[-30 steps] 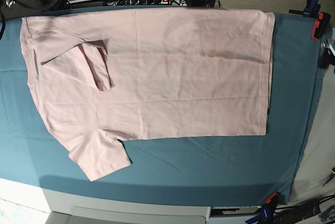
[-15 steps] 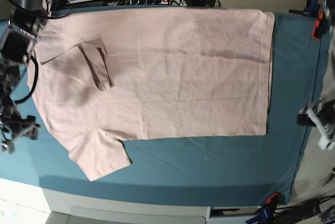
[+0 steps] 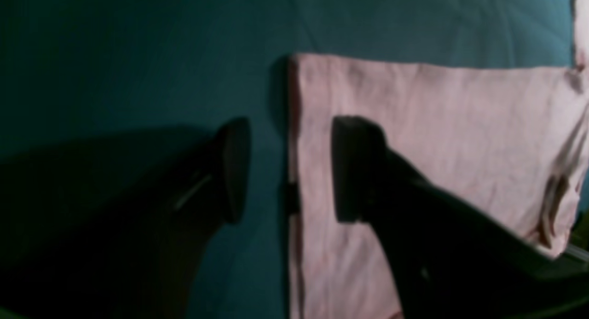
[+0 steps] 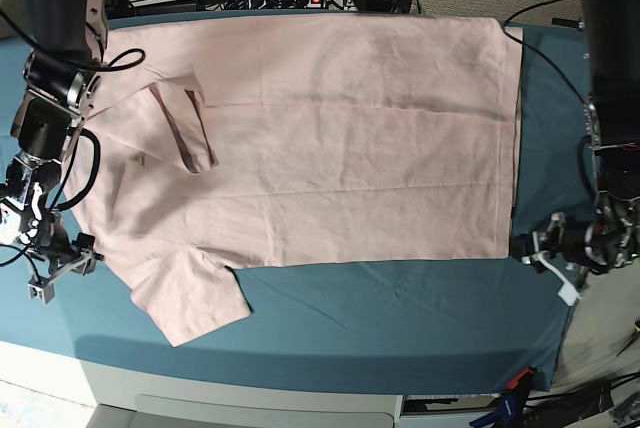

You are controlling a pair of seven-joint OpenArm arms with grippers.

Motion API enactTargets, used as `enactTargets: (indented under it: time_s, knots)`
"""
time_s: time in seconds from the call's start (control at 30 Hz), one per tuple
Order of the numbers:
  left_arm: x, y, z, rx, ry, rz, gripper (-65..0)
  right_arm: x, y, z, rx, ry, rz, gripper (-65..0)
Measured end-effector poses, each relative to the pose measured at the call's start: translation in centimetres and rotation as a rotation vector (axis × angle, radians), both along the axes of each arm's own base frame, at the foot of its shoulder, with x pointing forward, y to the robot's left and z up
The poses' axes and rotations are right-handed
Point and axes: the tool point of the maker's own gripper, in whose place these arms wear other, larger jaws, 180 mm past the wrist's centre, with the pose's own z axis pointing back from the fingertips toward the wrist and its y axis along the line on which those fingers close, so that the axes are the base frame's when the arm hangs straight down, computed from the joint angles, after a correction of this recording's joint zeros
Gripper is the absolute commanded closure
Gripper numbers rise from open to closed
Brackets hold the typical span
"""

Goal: Fold the T-shirt properly
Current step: 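Move both grippers to the shirt's opposite side edge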

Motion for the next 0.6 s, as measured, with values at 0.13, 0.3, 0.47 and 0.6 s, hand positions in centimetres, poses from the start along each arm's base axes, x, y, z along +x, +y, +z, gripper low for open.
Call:
enactTargets:
  time_s: [0.13, 0.3, 0.47, 0.6]
  knots:
    - [-0.1, 0.1, -0.2, 0.014, 0.013, 0.004, -26.9, 0.0, 0.0, 0.0, 0.0, 0.002, 0.0, -29.4]
    - [-0.2, -0.7, -0.3, 0.011, 0.032, -0.021, -26.9, 0.1, 0.1, 0.0, 0.009, -0.005, 0.0, -29.4]
    - [-0.1, -3.0, -0.7, -0.013, 0.041, -0.053, -26.8, 0.1, 0.3, 0.0, 0.01, -0.003, 0.003, -29.4]
    - [0.2, -4.6, -0.8, -0.03, 0.04, -0.076, -20.4, 0.2, 0.6, -0.1, 0.015, -0.004, 0.007, -29.4]
